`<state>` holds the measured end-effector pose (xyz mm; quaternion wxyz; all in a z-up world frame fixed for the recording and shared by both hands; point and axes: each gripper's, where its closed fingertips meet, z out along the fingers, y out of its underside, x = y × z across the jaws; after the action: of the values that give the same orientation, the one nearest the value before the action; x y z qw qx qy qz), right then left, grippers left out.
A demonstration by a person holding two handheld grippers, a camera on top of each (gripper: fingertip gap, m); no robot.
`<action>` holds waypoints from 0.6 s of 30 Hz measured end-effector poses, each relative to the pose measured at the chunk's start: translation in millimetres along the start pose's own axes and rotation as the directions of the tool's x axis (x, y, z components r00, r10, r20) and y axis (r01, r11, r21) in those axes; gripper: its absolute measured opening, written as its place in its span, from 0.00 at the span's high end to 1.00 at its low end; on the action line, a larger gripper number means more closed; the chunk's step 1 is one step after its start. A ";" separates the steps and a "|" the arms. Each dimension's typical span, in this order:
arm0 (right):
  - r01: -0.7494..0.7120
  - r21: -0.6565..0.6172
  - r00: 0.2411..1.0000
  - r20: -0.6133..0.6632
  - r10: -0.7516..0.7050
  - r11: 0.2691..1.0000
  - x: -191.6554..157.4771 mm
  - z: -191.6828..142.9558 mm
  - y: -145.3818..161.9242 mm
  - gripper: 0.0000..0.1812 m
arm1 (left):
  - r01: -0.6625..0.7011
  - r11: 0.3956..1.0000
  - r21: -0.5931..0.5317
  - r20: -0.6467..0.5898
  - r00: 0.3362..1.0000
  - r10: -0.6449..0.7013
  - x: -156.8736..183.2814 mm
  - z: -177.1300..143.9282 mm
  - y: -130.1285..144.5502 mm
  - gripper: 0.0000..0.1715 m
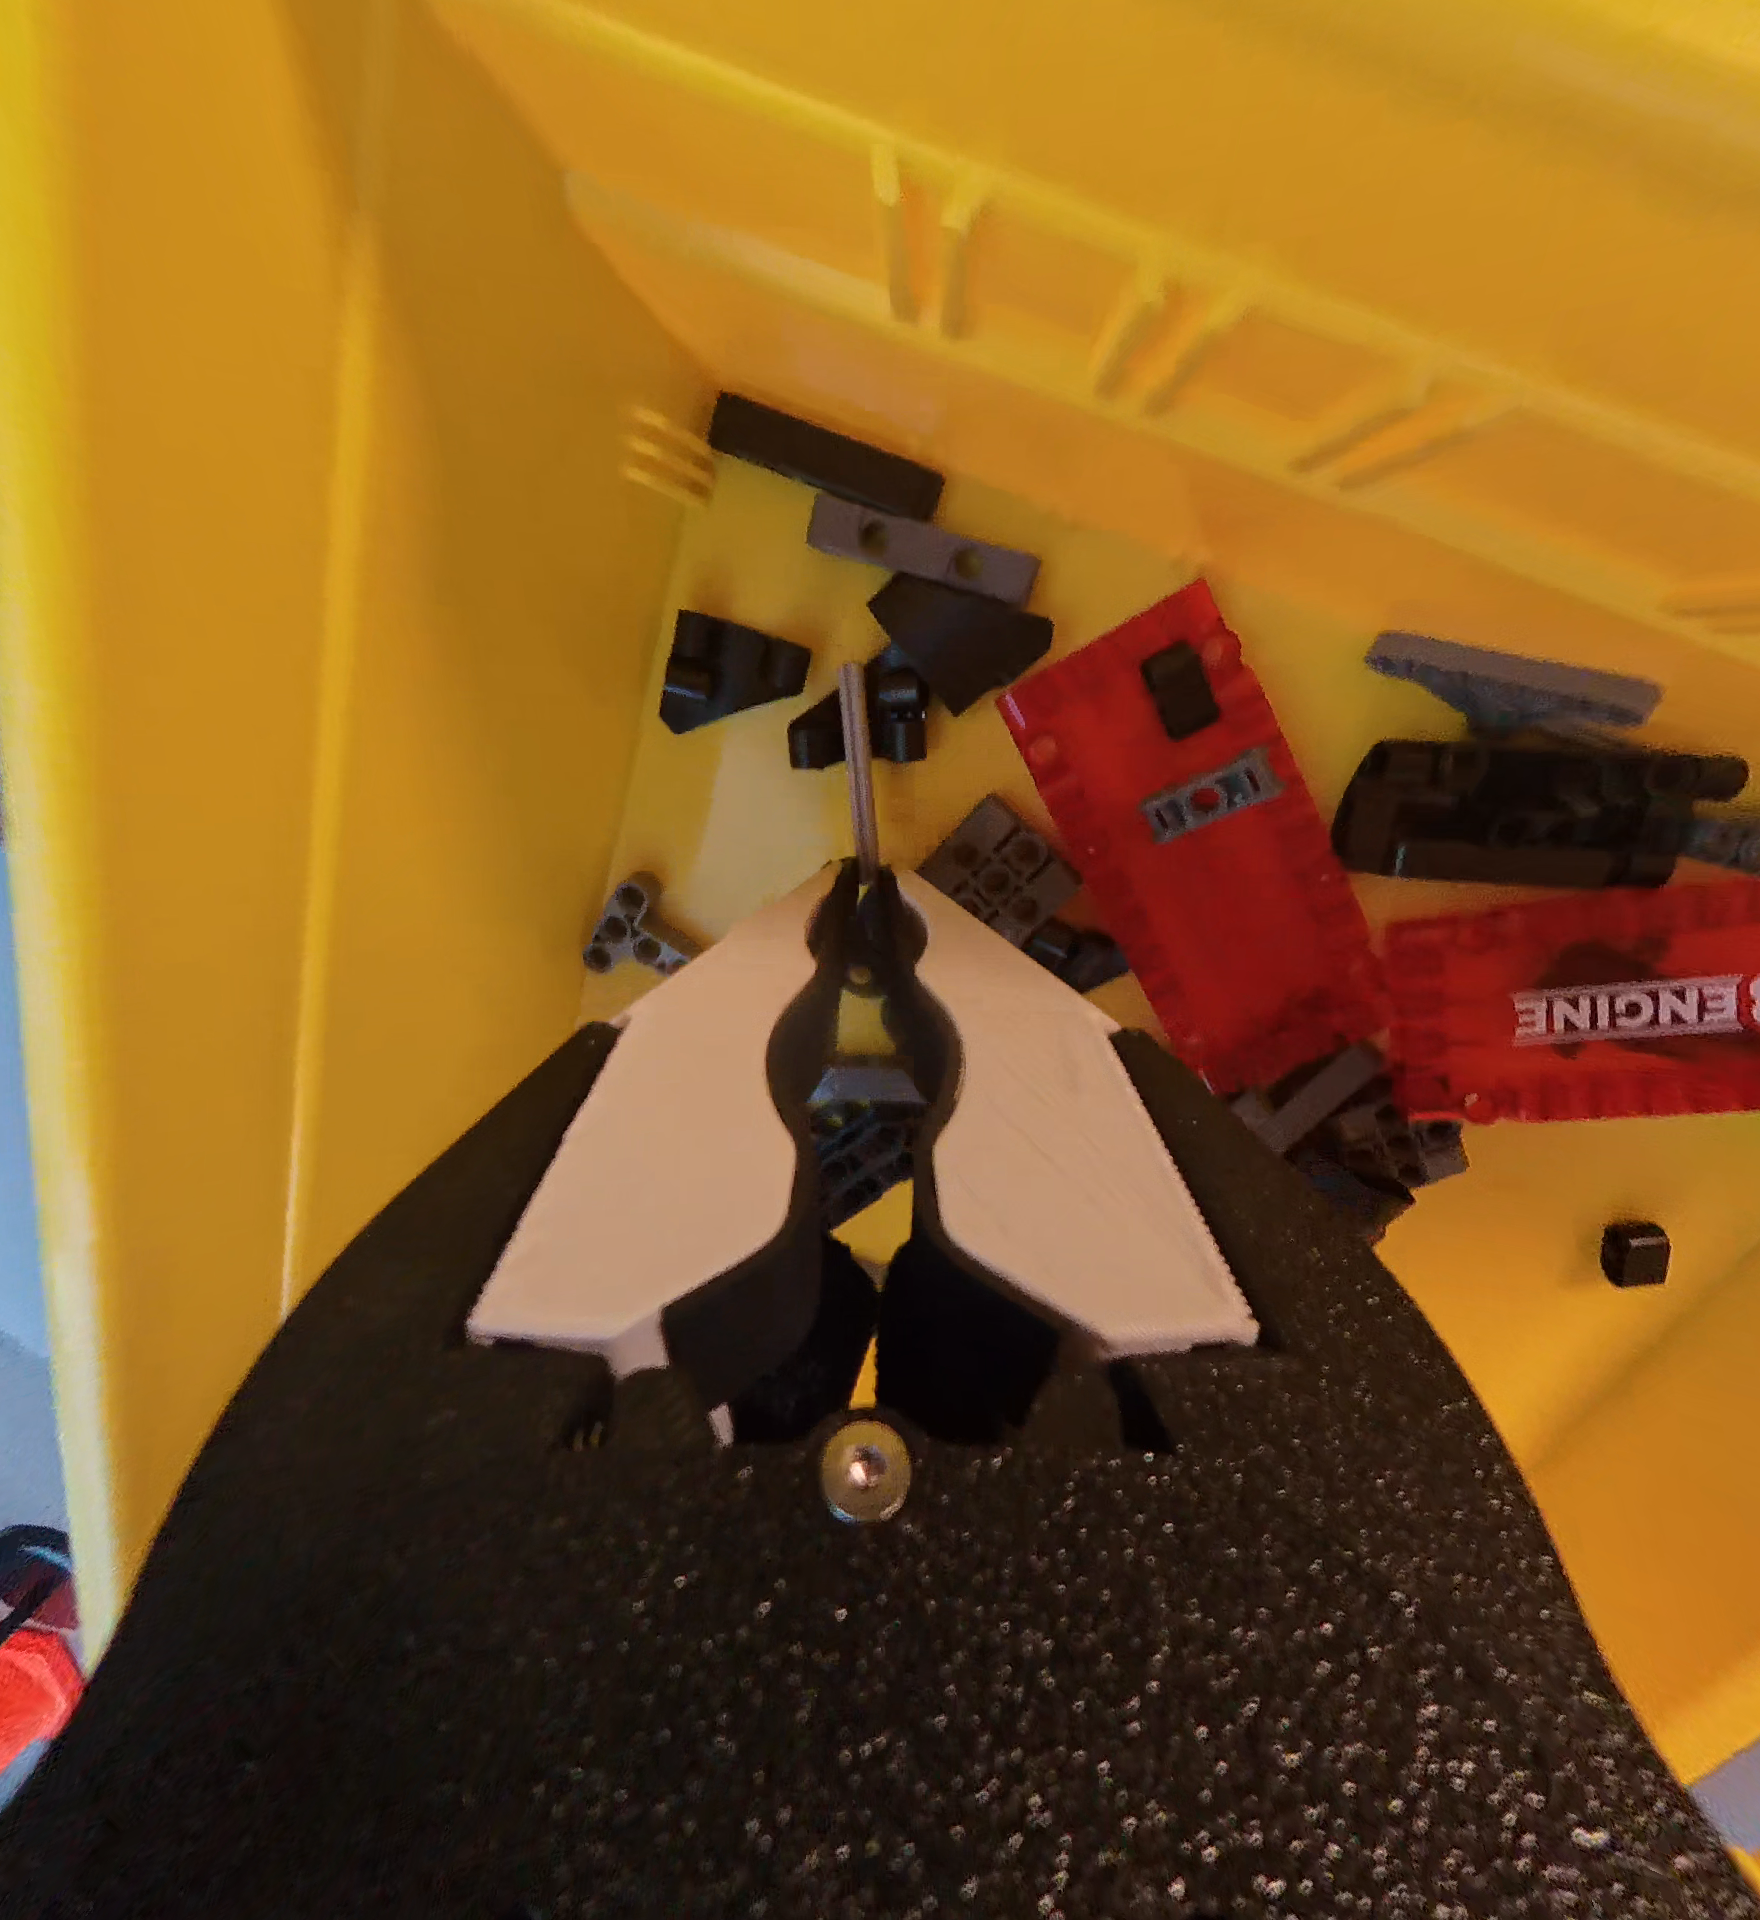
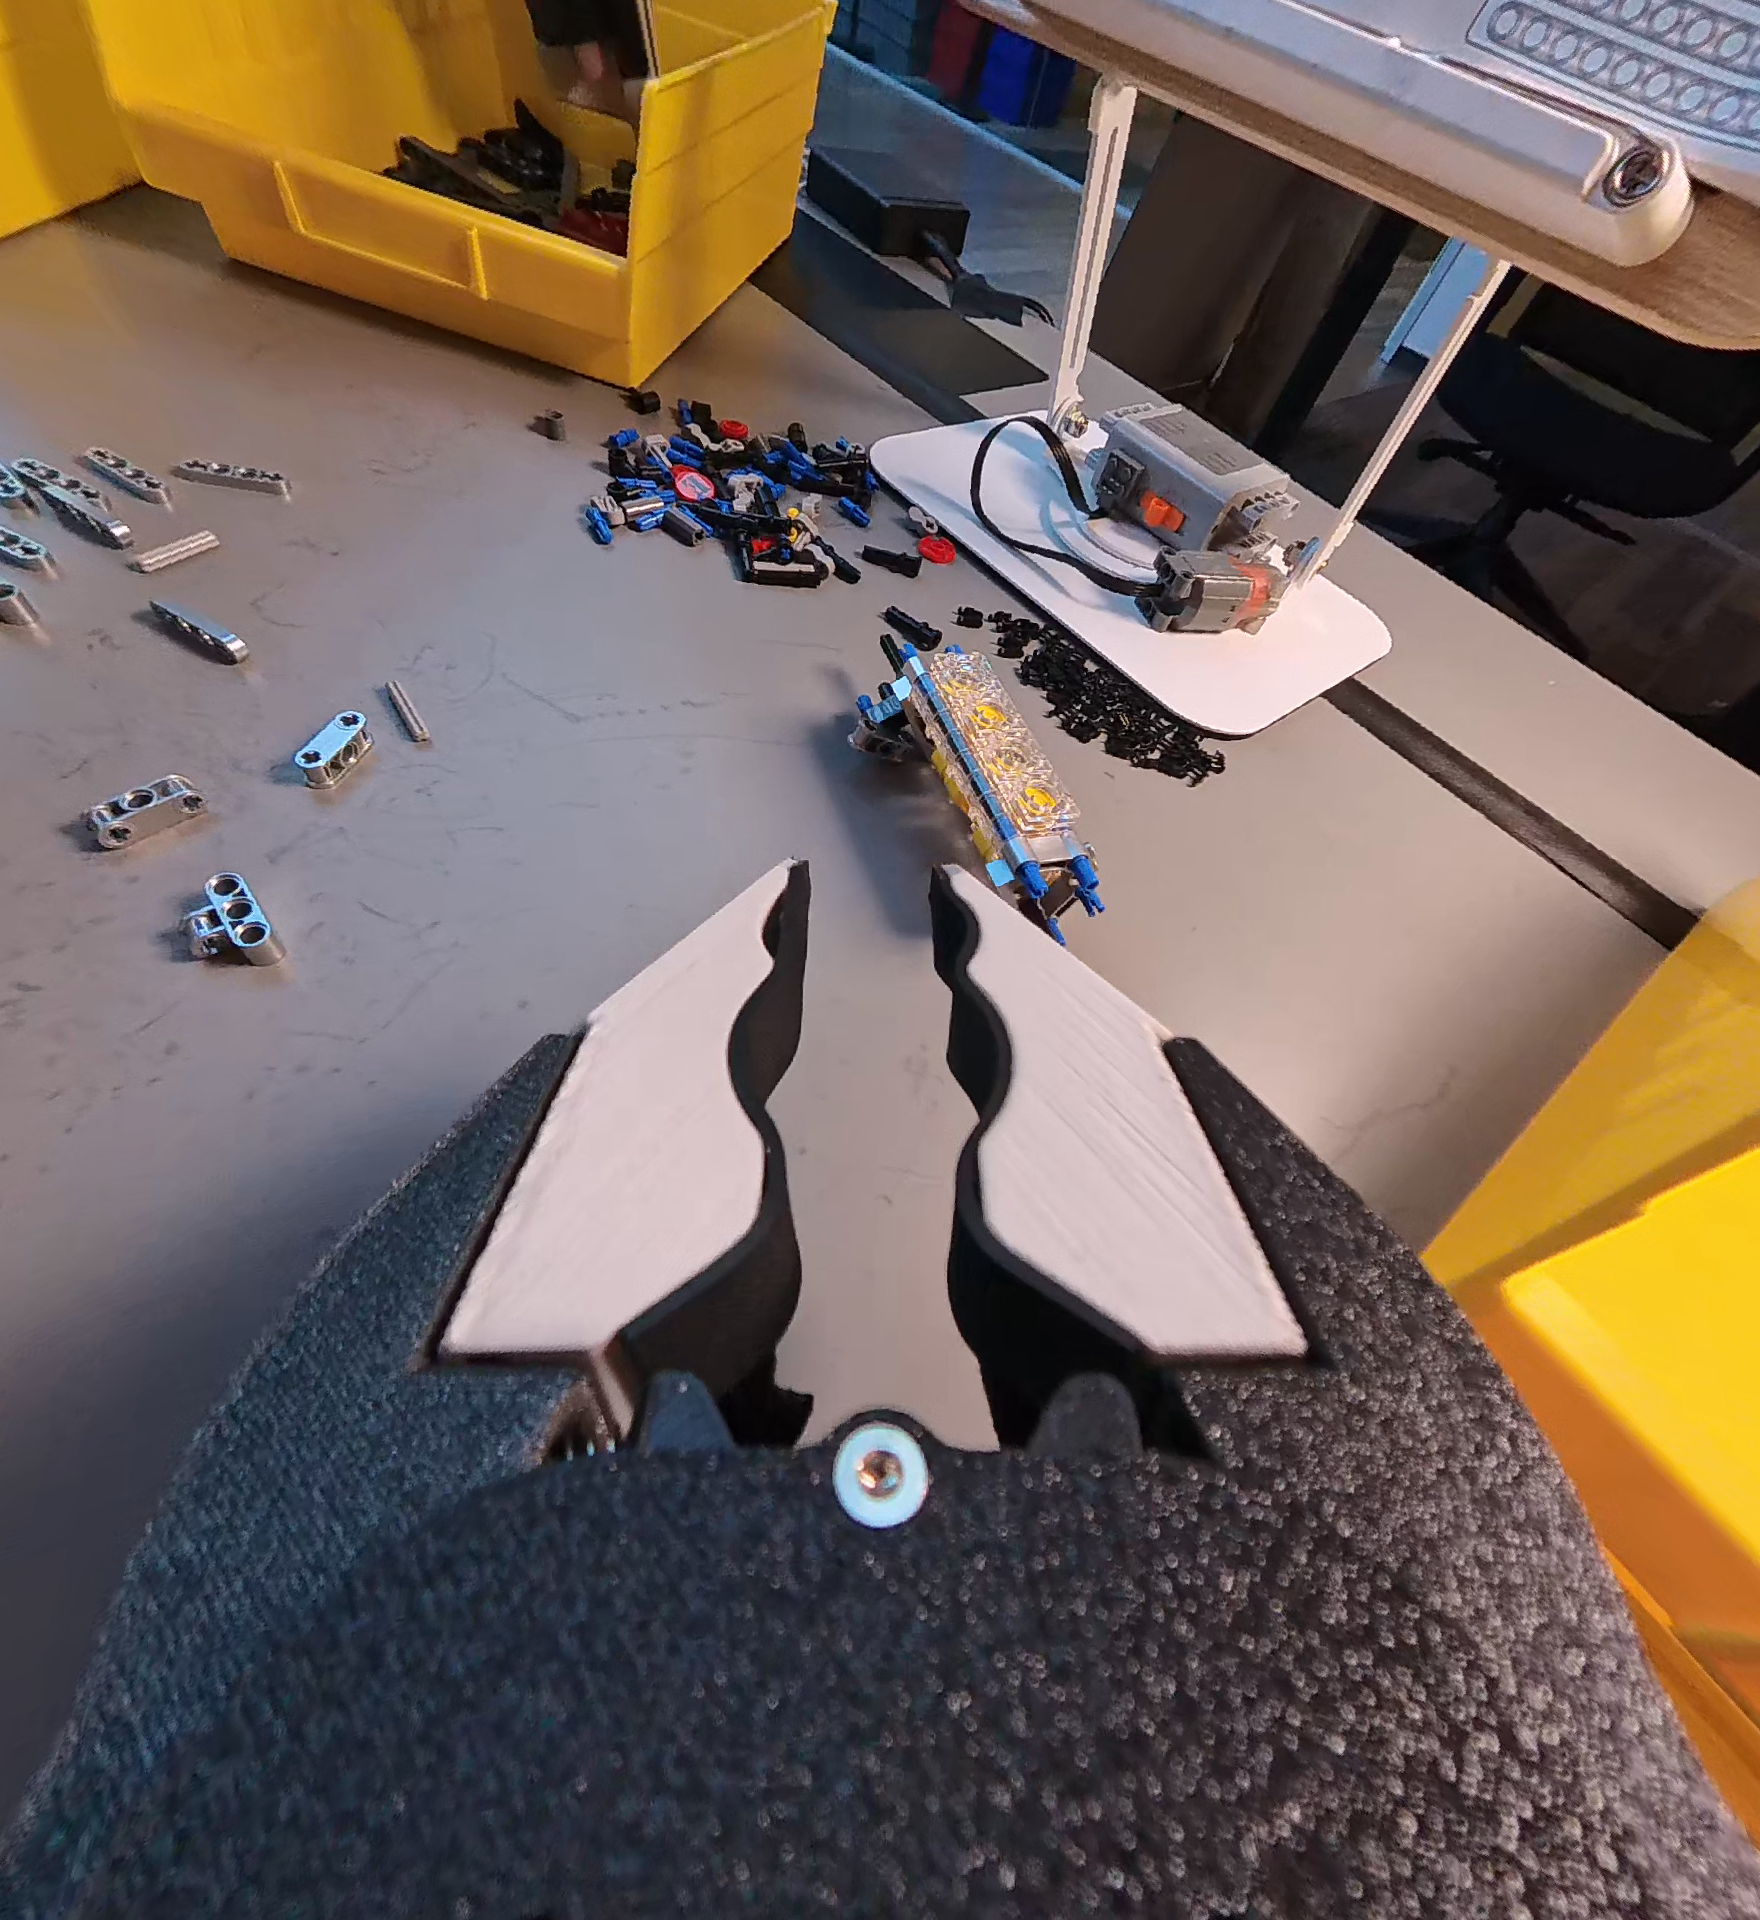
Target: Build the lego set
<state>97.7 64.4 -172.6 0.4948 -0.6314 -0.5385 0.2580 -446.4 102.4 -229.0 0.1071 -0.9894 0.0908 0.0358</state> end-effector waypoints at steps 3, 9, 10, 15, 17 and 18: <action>0.010 -0.008 1.000 0.002 -0.010 1.000 -1.4 0.6 1.1 0.88 | -0.034 0.999 0.012 0.024 0.999 0.034 -0.4 -18.4 2.1 0.99; 0.044 -0.006 0.999 0.015 -0.044 0.999 -8.2 0.8 -0.4 0.88 | -0.187 0.962 0.198 0.063 0.982 0.178 44.8 -85.2 -11.7 0.99; 0.043 0.018 0.999 0.032 -0.044 0.999 -12.1 -0.1 -4.9 0.88 | -0.236 0.938 0.255 0.063 0.972 0.227 68.1 -100.0 -14.4 0.99; 0.065 0.156 0.978 0.187 -0.094 0.986 -50.4 -7.2 -32.7 0.84 | -0.444 0.735 0.513 0.026 0.863 0.504 238.2 -150.0 1.6 0.98; 0.090 0.187 0.955 0.262 -0.138 0.978 -73.0 -8.6 -38.8 0.83 | -0.467 0.651 0.599 -0.022 0.803 0.596 315.4 -148.5 19.0 0.98; 0.103 0.194 0.939 0.306 -0.160 0.976 -86.0 -9.0 -39.9 0.83 | -0.471 0.617 0.630 -0.048 0.770 0.636 351.4 -142.5 28.7 0.98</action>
<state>63.9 -22.0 -151.0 0.4708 -0.4978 -0.6278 0.3694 -99.8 -16.8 -127.8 0.3760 -0.8234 0.4141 -0.0958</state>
